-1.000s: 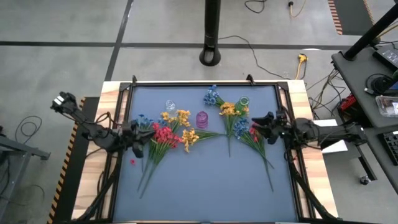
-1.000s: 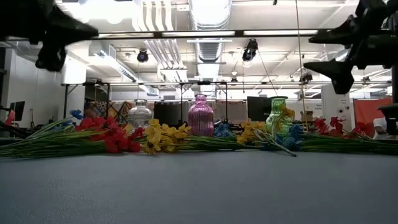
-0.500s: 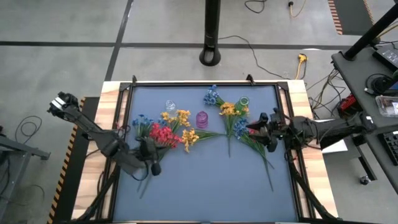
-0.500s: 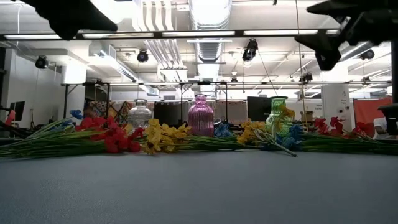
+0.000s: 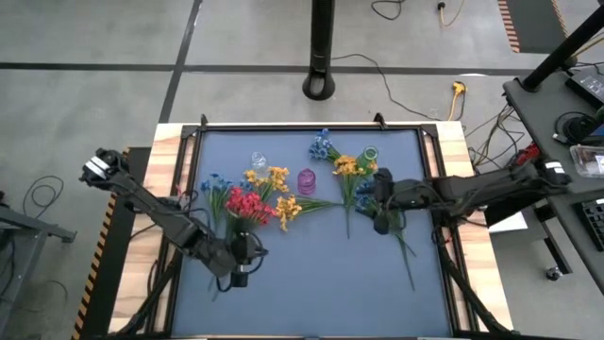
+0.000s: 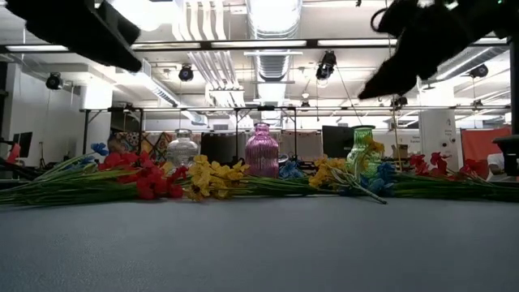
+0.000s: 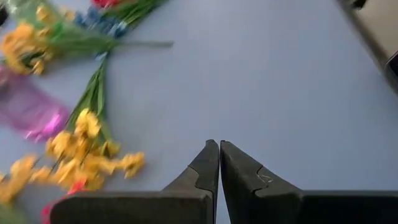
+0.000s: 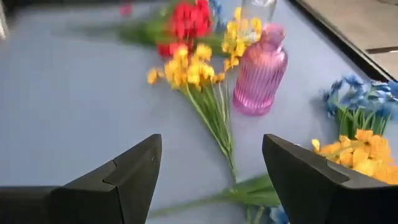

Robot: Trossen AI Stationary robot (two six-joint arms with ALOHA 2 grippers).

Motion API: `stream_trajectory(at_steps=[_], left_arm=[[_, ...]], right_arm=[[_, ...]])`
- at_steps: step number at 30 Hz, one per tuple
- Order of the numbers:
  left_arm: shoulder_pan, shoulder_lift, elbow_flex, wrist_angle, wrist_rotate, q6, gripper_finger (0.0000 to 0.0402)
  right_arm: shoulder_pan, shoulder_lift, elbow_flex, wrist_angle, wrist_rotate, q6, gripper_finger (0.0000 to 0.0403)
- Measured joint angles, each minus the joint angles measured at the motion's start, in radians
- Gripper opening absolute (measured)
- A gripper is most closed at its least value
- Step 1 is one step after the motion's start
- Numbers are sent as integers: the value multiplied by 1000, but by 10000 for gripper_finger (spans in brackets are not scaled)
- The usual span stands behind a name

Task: Sort flowers into vase by color
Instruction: Put the bottom yellow flowers into the violet vase

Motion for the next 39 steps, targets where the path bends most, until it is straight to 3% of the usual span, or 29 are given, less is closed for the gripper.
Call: stream_trajectory(at_steps=[6,10,15,20,29,39], left_arm=[[97,-47,-129,263,95,189,0],[200,-126,-175,251,100,252,0],[387,-245,-208,253,230,360,0],[509,-303,-208,247,219,366,0],[524,-328,-208,230,215,361,0],[524,-301,-207,235,213,361,0]], right_arm=[[0,160,63,46,0,-115,272],[-8,265,108,91,0,-114,272],[-57,403,209,99,0,-109,276],[-77,525,286,99,-5,-132,305],[-74,677,312,151,0,-121,323],[-115,854,312,268,-1,-130,282]])
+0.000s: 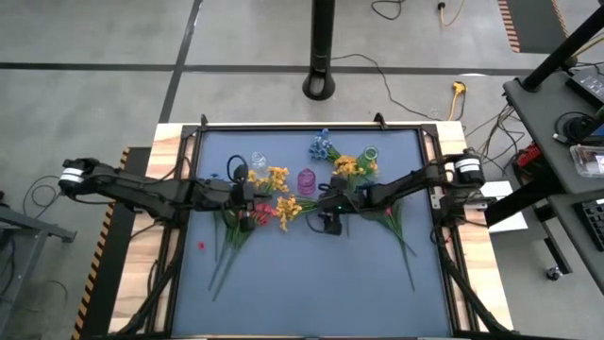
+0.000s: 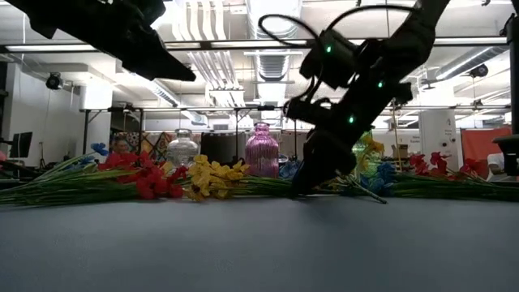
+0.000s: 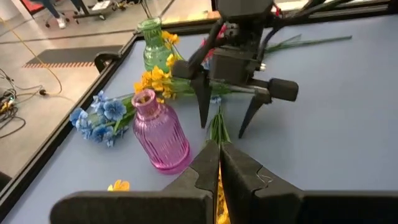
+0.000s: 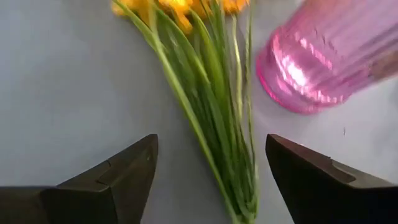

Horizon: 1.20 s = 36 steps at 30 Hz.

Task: Sort flowers into vase by color
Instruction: Put the bottom yellow flowers into the violet vase

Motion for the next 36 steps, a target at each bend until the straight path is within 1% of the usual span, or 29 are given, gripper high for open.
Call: stream_trajectory(at_steps=[5,8,11,13,16,18,20,25,26,29,31,34,36], left_arm=[[1,18,0,13,0,0,0],[1,24,0,30,-1,0,0],[1,26,0,31,-6,0,0],[1,26,1,32,-41,-4,0],[1,26,2,33,-145,-40,0],[1,26,2,33,-206,-70,0],[2,26,2,33,-231,-95,0],[1,26,2,35,-247,-171,0],[1,26,2,35,-276,-191,0],[1,26,2,31,-415,-237,0],[2,22,2,31,-475,-240,0],[1,14,2,47,-488,-243,0],[-1,11,2,66,-480,-256,0]], right_arm=[[-5,26,13,5,-10,1,236],[-5,26,18,-6,-32,2,192],[-5,21,20,-24,-40,10,137],[-5,16,20,-38,-41,10,99],[-5,11,20,-44,-41,-12,48],[-5,2,19,-48,-45,-29,23],[-5,-9,18,-51,-47,-29,19],[1,-77,18,-51,-53,-41,23],[3,-97,18,-55,-53,-50,23],[21,-164,13,-75,-60,-68,23],[40,-214,6,-83,-74,-70,22],[76,-290,-25,-88,-85,-62,22],[101,-337,-62,-57,-86,-52,22]])
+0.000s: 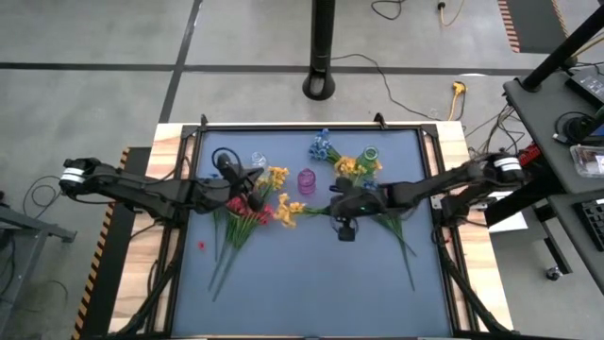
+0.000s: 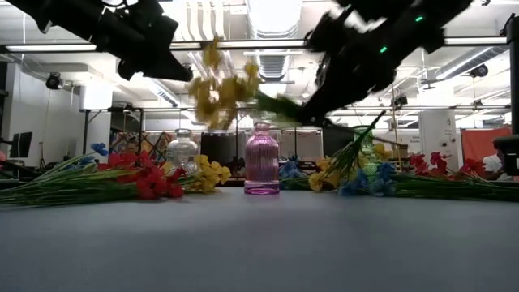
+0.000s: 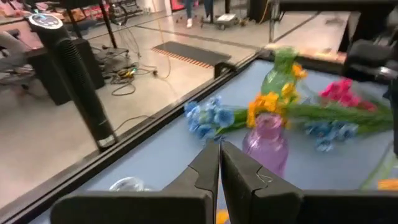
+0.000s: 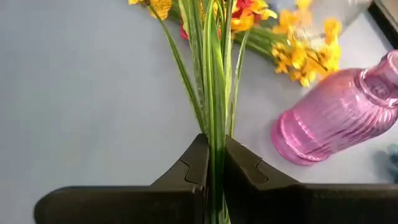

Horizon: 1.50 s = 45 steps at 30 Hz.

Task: Sort flowers into vase by color
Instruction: Put the bottom yellow flowers into the violet vase

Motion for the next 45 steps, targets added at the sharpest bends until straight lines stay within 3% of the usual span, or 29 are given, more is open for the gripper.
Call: stream_trajectory(at_steps=[10,20,25,30,38,45], left_arm=[[-2,-14,1,14,53,-3,0],[-8,-52,1,13,192,-3,0],[-8,-91,1,10,203,4,0],[-8,-123,1,22,201,73,0],[-8,-137,1,22,195,81,0],[-8,-125,0,17,195,77,0]], right_arm=[[43,-91,-239,634,9,69,22],[-3,-89,-248,912,9,69,22],[-23,-89,-209,970,11,99,22],[-35,-26,-161,1074,7,52,22],[-89,178,-146,1477,10,25,22],[-143,291,-72,1480,86,18,22]])
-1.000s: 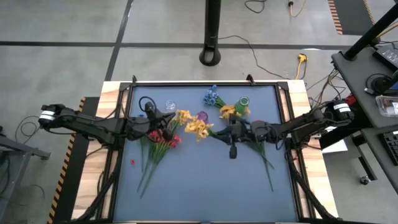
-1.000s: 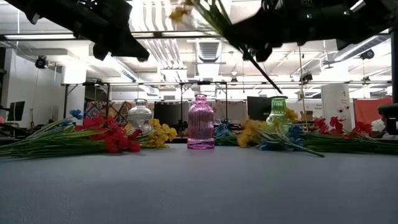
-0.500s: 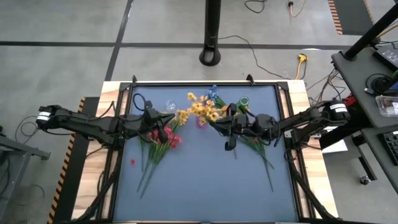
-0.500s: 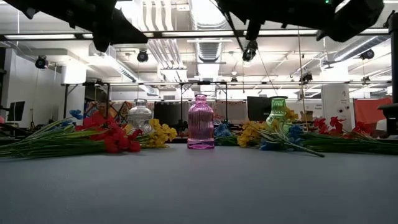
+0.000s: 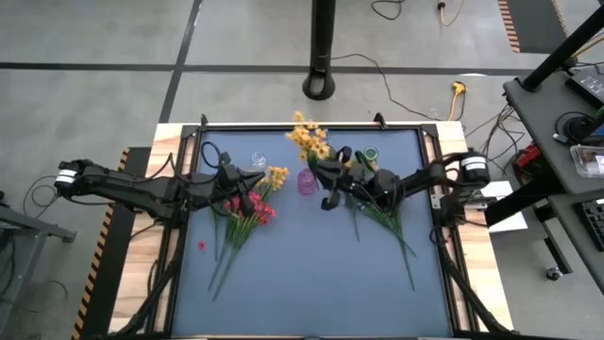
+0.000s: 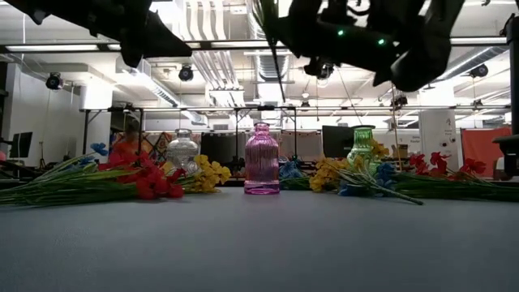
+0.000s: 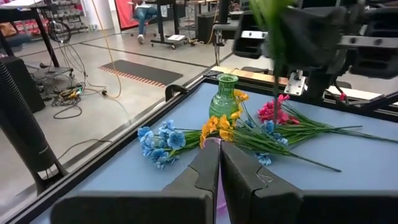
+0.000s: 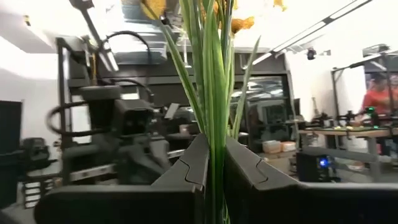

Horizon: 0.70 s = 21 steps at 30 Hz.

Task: Sort flowers into vase by color
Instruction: Put the bottom yellow flowers into the violet vase

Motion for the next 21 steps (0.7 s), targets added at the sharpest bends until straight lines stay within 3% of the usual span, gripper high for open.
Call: stream_trajectory(at_steps=[21], left_arm=[[0,-26,0,-20,0,-27,0]], right_arm=[[-97,161,176,0,-8,10,22]])
